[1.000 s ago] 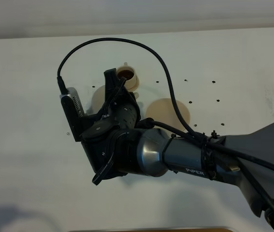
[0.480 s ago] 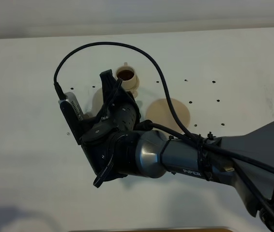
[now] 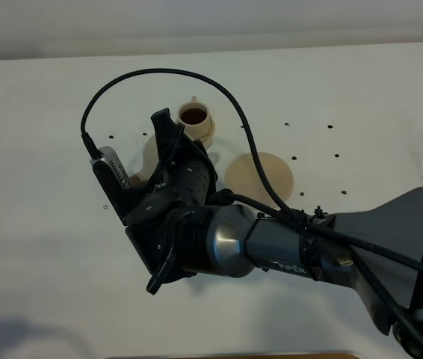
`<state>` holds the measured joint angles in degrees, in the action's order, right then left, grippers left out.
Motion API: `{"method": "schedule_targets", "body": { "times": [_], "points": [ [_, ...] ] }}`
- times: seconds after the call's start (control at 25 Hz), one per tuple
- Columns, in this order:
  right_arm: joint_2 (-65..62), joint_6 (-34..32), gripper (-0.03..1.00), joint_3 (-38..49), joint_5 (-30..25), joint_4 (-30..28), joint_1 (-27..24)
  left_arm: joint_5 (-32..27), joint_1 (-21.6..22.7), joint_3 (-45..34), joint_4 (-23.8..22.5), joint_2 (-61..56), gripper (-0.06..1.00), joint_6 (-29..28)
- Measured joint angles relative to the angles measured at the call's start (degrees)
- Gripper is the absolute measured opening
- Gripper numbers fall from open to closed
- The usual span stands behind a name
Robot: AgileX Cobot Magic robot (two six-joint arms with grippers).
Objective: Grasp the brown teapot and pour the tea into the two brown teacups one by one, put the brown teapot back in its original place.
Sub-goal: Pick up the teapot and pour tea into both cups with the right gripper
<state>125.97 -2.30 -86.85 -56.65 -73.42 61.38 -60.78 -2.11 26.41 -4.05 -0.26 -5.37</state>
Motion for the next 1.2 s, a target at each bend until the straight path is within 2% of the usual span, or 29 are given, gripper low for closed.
{"method": "schedule_targets", "body": {
  "times": [1.2],
  "points": [
    [0.0,2.7,0.12,0.0,-2.0,-1.7,0.0,0.0,0.0,0.0,0.0,0.0,0.31,0.0]
  ]
}}
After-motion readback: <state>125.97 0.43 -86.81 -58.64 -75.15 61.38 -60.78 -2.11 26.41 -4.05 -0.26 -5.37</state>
